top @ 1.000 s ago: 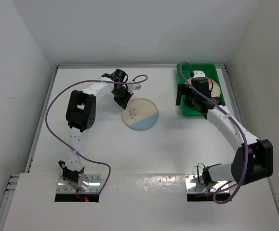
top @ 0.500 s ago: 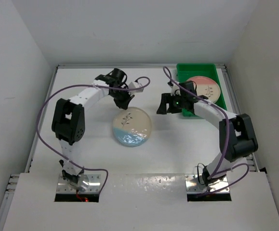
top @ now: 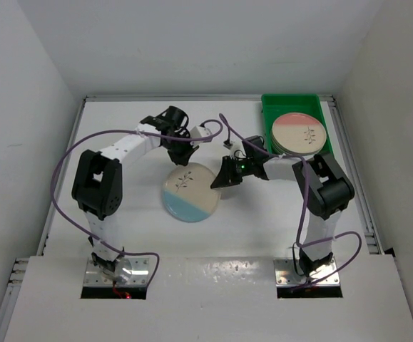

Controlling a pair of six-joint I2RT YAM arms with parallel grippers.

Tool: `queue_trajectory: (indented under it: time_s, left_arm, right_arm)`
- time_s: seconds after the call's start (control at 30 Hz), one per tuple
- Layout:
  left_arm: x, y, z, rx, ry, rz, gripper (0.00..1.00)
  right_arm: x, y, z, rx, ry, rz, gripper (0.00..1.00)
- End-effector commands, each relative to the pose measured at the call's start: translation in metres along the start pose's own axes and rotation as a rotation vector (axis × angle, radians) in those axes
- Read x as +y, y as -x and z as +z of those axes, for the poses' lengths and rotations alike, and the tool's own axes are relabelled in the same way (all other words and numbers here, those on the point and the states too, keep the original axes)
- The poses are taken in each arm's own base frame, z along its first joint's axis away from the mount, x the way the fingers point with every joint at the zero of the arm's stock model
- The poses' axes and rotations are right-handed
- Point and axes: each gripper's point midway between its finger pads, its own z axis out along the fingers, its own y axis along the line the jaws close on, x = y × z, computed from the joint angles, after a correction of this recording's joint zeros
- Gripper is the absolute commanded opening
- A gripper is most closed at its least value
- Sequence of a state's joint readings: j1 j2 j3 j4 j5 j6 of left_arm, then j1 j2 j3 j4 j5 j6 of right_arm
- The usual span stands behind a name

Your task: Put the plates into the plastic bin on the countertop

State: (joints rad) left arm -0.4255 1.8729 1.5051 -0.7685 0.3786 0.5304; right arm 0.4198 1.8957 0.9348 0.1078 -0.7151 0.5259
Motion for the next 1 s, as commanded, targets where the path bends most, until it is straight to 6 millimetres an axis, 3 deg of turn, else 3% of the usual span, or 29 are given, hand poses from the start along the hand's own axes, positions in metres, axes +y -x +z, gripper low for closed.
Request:
queue_trajectory:
  time_s: [0.0,0.03,0.13,0.17,0.2,0.3,0.33,0.37,0.43,0.47,0.5,0.57,0.6,0.67,0.7,0.8,0.97]
  left_arm:
    - [0.0,0.025,-0.008,-0.079,0.006,0.025,0.0]
    - [0.001,0.024,-0.008,-0.074,0.013,0.025,0.0]
    - [0.002,0.027,-0.009,-0.081,0.018,0.019,0.0]
    - [0.005,0.025,-0.011,-0.081,0.023,-0.001,0.0]
    - [0.009,0.036,-0.02,-0.105,0.049,-0.001,0.01]
    - [0.028,0.046,-0.042,-0.18,0.065,-0.087,0.35]
    - [0.034,0.053,-0.05,-0.209,0.073,-0.101,0.56]
    - [0.037,0.058,-0.06,-0.235,0.083,-0.108,0.66]
    - [0.05,0.059,-0.075,-0.269,0.114,-0.144,0.78]
    - [0.055,0.066,-0.087,-0.301,0.142,-0.131,0.83]
    - [0.062,0.063,-0.096,-0.307,0.169,-0.154,0.83]
    - [0.069,0.061,-0.099,-0.308,0.194,-0.16,0.83]
    - [0.073,0.055,-0.098,-0.297,0.203,-0.173,0.83]
    - [0.071,0.047,-0.095,-0.276,0.206,-0.183,0.83]
    - [0.069,0.044,-0.092,-0.269,0.201,-0.188,0.83]
    - [0.065,0.039,-0.091,-0.265,0.198,-0.19,0.83]
    - [0.062,0.037,-0.093,-0.269,0.201,-0.188,0.83]
  right_arm:
    - [0.023,0.018,0.004,-0.074,0.101,-0.009,0.08]
    - [0.023,0.028,-0.004,-0.107,0.097,-0.005,0.0]
    - [0.027,0.046,-0.019,-0.158,0.092,0.001,0.0]
    - [0.02,0.055,-0.028,-0.189,0.073,0.019,0.0]
    - [0.026,0.065,-0.037,-0.221,0.075,0.021,0.0]
    - [0.02,0.099,-0.077,-0.361,0.038,0.063,0.0]
    - [0.021,0.116,-0.102,-0.435,0.024,0.057,0.0]
    - [0.016,0.127,-0.115,-0.494,0.004,0.104,0.0]
    - [-0.01,0.151,-0.158,-0.634,-0.046,0.164,0.0]
    - [-0.007,0.163,-0.179,-0.706,-0.031,0.21,0.0]
    - [-0.033,0.175,-0.218,-0.82,-0.071,0.252,0.0]
    - [-0.041,0.185,-0.246,-0.923,-0.065,0.321,0.0]
    - [-0.061,0.189,-0.276,-1.01,-0.103,0.357,0.0]
    - [-0.075,0.191,-0.296,-1.096,-0.107,0.432,0.0]
    - [-0.093,0.188,-0.313,-1.145,-0.138,0.47,0.0]
    - [-0.131,0.175,-0.33,-1.212,-0.203,0.6,0.0]
    - [-0.157,0.165,-0.327,-1.191,-0.332,0.641,0.0]
